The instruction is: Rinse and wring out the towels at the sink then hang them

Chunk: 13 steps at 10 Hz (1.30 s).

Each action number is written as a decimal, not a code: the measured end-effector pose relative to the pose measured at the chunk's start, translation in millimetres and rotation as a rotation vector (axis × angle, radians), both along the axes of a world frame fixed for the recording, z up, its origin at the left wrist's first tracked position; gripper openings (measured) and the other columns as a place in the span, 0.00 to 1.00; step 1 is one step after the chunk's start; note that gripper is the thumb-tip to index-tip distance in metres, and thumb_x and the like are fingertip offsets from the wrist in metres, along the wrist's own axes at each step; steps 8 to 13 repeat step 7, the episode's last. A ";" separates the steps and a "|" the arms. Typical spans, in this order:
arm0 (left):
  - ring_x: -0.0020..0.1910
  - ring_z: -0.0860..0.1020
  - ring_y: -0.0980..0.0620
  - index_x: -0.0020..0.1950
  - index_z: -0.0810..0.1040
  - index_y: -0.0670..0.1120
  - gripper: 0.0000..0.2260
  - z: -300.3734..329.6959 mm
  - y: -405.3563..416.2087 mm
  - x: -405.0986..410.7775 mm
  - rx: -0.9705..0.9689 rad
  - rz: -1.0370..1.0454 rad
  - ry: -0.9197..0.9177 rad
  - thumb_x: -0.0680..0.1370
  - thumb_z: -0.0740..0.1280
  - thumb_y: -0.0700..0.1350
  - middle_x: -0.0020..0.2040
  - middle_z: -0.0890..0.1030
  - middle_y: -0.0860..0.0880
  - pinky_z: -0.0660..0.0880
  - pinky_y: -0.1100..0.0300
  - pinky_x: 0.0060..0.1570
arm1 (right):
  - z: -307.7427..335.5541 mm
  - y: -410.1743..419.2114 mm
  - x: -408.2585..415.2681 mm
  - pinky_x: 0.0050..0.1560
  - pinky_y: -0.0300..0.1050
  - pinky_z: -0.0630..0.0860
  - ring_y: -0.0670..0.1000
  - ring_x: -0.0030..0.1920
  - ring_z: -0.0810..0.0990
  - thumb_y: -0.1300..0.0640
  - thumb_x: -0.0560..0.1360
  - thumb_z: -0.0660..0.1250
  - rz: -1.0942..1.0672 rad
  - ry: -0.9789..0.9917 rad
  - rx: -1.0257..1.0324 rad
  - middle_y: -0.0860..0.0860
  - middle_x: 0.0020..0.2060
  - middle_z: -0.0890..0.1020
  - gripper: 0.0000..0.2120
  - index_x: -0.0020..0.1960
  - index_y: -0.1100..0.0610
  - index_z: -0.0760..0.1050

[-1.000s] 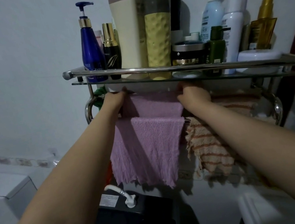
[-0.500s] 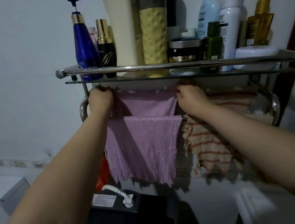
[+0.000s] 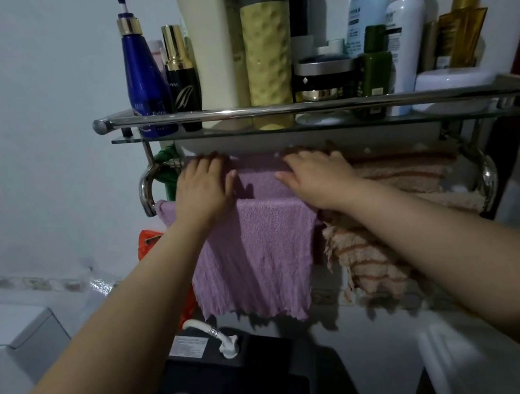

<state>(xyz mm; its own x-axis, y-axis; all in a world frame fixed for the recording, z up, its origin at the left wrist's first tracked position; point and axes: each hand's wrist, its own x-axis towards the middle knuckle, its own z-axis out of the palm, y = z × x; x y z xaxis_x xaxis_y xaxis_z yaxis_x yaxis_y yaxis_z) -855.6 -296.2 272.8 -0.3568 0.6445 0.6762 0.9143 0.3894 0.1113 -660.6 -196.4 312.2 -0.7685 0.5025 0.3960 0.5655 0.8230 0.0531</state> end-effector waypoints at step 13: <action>0.63 0.69 0.38 0.64 0.71 0.41 0.19 13.2 -0.3 9.4 0.035 0.160 -0.136 0.82 0.55 0.54 0.63 0.72 0.38 0.67 0.46 0.60 | -8.2 7.8 21.4 0.65 0.55 0.62 0.59 0.67 0.68 0.39 0.80 0.47 -0.031 0.061 -0.103 0.58 0.68 0.70 0.27 0.73 0.53 0.59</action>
